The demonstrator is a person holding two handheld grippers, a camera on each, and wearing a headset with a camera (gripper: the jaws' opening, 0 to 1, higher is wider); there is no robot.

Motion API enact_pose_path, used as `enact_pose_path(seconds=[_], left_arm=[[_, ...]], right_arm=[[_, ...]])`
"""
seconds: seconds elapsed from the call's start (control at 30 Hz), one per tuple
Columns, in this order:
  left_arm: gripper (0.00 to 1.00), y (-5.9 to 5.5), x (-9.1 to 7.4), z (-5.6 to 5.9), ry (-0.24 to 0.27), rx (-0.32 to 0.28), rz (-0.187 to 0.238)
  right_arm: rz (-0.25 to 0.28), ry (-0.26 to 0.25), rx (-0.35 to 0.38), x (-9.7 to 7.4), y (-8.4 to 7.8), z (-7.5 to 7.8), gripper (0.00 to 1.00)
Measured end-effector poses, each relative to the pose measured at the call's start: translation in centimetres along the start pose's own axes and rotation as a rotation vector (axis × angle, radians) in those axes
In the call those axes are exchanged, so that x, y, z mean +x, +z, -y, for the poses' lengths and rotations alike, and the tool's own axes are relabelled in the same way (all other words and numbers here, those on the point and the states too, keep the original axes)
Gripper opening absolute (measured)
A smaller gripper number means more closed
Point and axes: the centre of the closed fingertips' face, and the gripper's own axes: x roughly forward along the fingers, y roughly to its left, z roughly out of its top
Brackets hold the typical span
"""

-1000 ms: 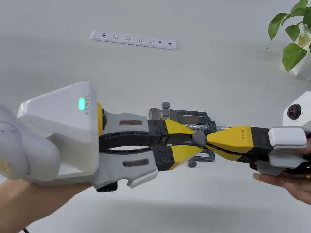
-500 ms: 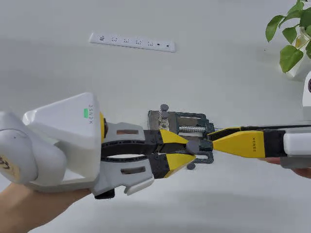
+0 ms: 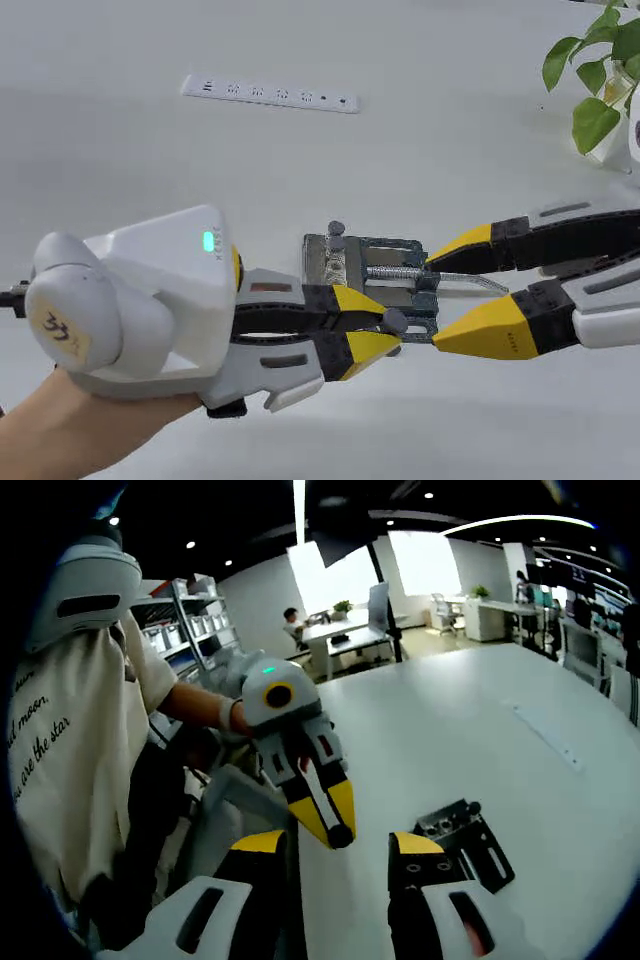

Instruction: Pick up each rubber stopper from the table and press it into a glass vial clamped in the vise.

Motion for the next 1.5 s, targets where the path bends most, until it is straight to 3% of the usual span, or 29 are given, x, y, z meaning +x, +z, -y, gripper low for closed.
enact_pose_path(seconds=[0.13, 0.27, 0.4, 1.0, 1.5], left_arm=[[0.04, -0.2, 0.2, 0.0, 0.003, -0.005, -0.015], [0.04, -0.3, 0.3, 0.0, -0.003, -0.020, -0.020], [0.04, -0.4, 0.4, 0.0, -0.005, -0.022, -0.026], [0.04, -0.5, 0.5, 0.5, -0.028, 0.000, -0.022], [0.04, -0.7, 0.5, 0.8, -0.040, 0.024, -0.037]], right_arm=[[-0.071, 0.000, -0.086, 0.5, -0.1, -0.4, 0.32], [-0.185, -0.005, -0.208, 1.1, -1.0, -0.7, 0.29], [-0.226, 0.000, -0.266, 1.8, -1.3, -1.1, 0.25], [-0.276, 0.006, -0.286, 2.3, -2.2, -0.4, 0.09], [-0.300, 0.024, -0.294, 2.5, -2.3, -0.8, 0.07]])
